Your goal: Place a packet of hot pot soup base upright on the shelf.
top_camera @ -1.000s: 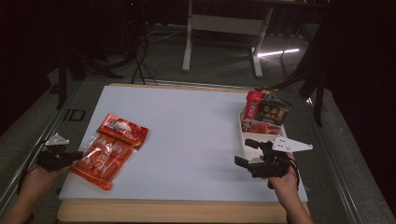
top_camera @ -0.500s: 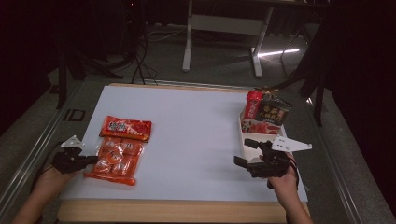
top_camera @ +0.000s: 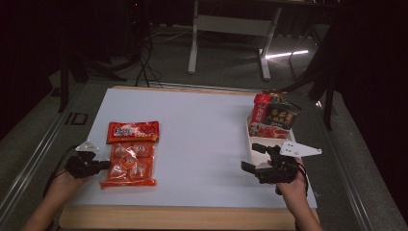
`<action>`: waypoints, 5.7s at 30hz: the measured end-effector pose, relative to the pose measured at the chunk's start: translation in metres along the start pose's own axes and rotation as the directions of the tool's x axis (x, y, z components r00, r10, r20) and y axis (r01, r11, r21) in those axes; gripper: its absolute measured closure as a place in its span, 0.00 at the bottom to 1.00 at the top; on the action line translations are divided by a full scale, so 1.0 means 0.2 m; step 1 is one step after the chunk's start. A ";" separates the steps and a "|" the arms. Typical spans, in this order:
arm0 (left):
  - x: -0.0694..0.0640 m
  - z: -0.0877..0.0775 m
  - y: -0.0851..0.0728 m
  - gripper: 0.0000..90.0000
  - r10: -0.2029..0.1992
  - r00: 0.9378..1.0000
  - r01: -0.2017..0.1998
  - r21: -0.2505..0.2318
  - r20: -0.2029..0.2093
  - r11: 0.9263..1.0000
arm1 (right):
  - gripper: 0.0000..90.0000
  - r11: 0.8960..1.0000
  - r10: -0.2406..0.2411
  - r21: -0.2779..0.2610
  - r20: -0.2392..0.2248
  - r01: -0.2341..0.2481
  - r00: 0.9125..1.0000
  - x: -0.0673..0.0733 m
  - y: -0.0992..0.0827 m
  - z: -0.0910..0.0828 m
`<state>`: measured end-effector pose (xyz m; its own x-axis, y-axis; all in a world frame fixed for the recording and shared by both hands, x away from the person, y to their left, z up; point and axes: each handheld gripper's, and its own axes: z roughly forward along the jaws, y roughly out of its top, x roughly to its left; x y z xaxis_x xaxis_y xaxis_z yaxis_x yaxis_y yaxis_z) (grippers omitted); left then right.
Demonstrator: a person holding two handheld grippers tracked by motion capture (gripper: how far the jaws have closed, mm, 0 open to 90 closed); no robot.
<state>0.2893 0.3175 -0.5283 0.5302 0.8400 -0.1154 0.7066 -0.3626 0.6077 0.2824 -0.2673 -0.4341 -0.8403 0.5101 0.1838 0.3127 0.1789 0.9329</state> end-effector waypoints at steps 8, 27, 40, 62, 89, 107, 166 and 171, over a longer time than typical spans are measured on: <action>0.07 0.04 0.08 1.00 -0.047 0.997 0.045 -0.034 -0.062 0.998 | 0.16 1.000 -0.001 0.004 -0.003 0.001 1.000 0.00 0.00 0.00; -0.08 0.21 0.21 1.00 0.019 0.999 -0.019 -0.012 0.029 1.000 | 0.16 1.000 -0.003 0.012 -0.011 0.003 1.000 0.01 -0.01 0.02; -0.31 0.34 0.37 1.00 0.136 0.982 -0.138 0.009 0.130 0.990 | 0.16 1.000 0.002 0.004 -0.011 -0.002 1.000 0.00 -0.01 0.00; -0.34 0.24 0.22 1.00 0.150 0.970 -0.165 0.066 0.194 0.984 | 0.16 1.000 0.001 0.006 -0.013 -0.001 1.000 0.01 0.00 0.00; -0.59 0.37 0.39 1.00 0.231 0.936 -0.246 0.023 0.265 0.969 | 0.16 1.000 -0.008 0.010 -0.016 0.009 1.000 0.02 -0.01 0.01; -0.54 0.44 0.46 1.00 0.175 0.961 -0.181 0.008 0.212 0.983 | 0.16 1.000 -0.008 0.007 -0.012 0.008 1.000 0.02 -0.01 0.00; -0.25 0.41 0.57 0.49 0.061 0.982 -0.032 -0.163 0.177 0.986 | 0.16 0.999 -0.027 0.037 -0.010 0.027 1.000 0.05 -0.06 0.01; -0.21 0.46 0.58 0.49 0.056 0.982 -0.027 -0.157 0.181 0.987 | 0.16 0.999 -0.024 0.037 -0.012 0.024 1.000 0.04 -0.07 0.01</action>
<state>0.3920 0.2021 -0.5255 0.6449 0.7314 -0.2217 0.6095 -0.3172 0.7265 0.2725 -0.2630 -0.4457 -0.8526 0.4958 0.1651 0.3084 0.2223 0.9249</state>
